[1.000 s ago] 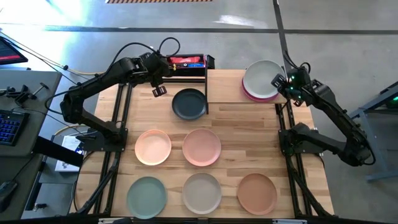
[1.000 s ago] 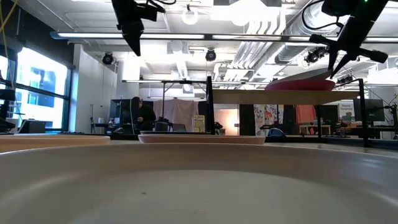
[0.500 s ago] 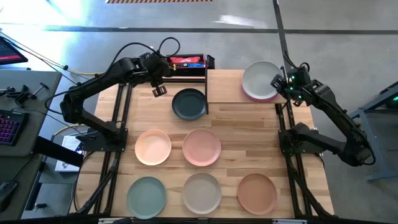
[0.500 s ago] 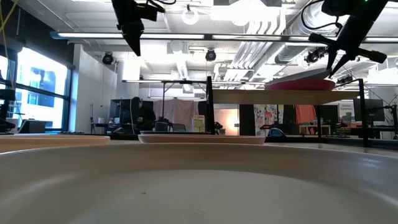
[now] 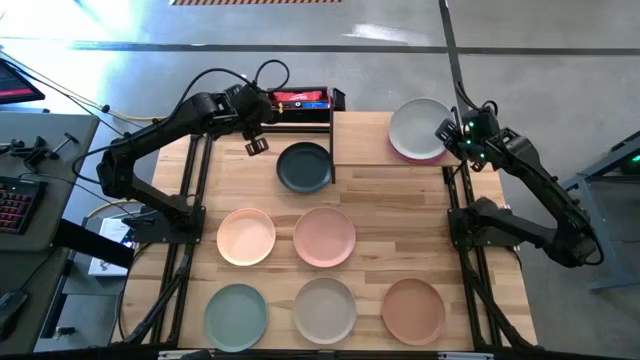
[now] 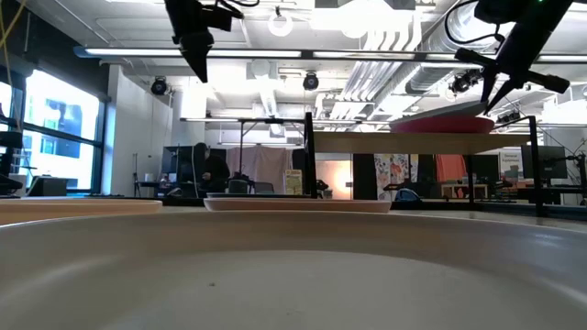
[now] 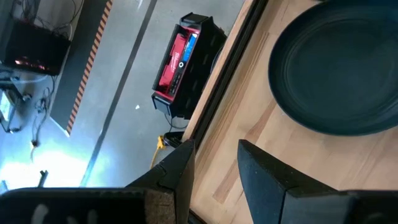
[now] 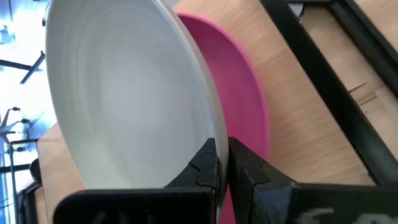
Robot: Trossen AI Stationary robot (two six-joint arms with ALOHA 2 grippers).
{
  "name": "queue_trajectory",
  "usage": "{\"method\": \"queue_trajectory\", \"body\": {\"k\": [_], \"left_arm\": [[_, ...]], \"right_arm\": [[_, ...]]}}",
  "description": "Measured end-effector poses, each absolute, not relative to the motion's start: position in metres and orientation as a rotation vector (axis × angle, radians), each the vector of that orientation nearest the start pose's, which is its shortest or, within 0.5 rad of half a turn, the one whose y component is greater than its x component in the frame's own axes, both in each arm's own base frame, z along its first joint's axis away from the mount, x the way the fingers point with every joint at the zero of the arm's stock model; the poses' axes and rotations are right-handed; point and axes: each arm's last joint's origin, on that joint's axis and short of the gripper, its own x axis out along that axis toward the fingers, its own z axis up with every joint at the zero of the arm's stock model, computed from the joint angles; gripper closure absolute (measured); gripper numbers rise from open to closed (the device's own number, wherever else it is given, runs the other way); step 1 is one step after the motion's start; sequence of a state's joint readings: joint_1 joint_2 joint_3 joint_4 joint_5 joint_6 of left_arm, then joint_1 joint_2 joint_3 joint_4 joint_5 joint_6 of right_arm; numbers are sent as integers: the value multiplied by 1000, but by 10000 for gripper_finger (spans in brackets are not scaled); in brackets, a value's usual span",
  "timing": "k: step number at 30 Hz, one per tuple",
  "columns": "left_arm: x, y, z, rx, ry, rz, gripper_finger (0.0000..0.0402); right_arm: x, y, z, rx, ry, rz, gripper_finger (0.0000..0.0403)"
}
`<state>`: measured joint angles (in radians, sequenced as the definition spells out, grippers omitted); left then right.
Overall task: Place and stack plates onto a shelf
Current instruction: Stack the white plate on top of the pink plate on the shelf
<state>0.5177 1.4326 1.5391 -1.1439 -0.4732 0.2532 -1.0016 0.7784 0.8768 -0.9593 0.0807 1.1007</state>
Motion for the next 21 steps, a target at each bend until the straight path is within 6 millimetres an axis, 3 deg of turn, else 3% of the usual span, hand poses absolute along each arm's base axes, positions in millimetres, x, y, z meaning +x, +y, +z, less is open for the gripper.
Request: {"method": "queue_trajectory", "body": {"k": [21], "left_arm": [[227, 144, 370, 152, 1167, 779, 291]], "right_arm": [[70, -113, 299, 1359, 169, -1377, 402]]}}
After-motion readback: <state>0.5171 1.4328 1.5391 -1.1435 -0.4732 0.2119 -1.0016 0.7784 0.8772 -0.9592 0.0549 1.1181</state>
